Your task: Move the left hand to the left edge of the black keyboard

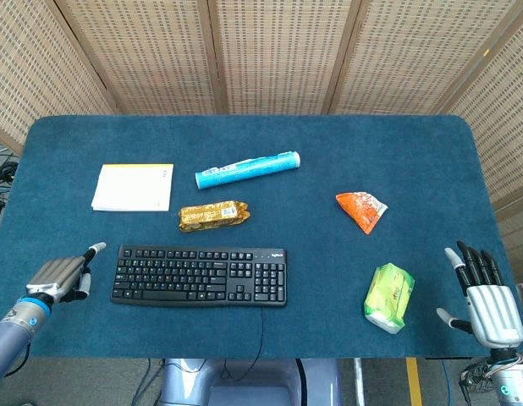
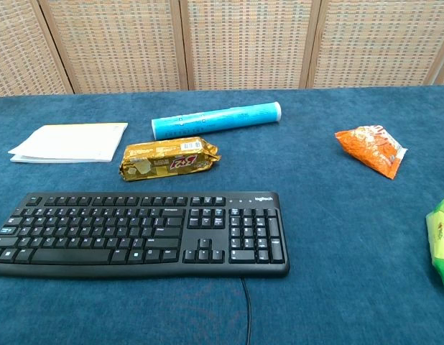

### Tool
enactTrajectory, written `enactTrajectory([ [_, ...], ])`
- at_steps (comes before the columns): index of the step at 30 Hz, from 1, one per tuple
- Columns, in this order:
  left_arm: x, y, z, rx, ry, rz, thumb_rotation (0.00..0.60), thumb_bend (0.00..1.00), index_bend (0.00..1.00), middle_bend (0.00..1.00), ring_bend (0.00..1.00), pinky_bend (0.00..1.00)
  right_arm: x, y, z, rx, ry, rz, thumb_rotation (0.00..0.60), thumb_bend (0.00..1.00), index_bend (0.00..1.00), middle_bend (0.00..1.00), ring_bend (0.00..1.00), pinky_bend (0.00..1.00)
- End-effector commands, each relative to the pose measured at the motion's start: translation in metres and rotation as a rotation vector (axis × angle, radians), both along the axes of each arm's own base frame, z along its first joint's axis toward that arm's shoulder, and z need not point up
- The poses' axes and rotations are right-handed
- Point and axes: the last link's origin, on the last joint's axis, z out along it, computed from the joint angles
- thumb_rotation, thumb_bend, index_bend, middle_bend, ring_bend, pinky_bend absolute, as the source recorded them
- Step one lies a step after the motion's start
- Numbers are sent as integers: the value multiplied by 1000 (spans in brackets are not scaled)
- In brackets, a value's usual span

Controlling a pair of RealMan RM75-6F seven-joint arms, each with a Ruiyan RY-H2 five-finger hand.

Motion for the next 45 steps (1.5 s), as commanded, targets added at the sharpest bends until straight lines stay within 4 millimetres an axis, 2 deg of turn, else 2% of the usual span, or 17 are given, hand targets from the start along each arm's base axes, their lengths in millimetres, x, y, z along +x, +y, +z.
enactTrajectory([
  [1, 2, 6, -13, -42, 30, 3, 600, 780, 0, 645, 538, 329, 0, 0, 0, 0, -1, 2, 600, 0, 0, 0, 0, 0],
  [17, 14, 18, -43, -102, 56, 51, 600, 780, 0, 645, 538, 329, 0, 0, 3, -8, -12, 4, 600, 0, 0, 0, 0, 0],
  [45, 12, 30, -60, -120, 98, 94, 600, 782, 0, 645, 538, 329, 0, 1, 4, -13, -16, 9, 600, 0, 0, 0, 0, 0],
])
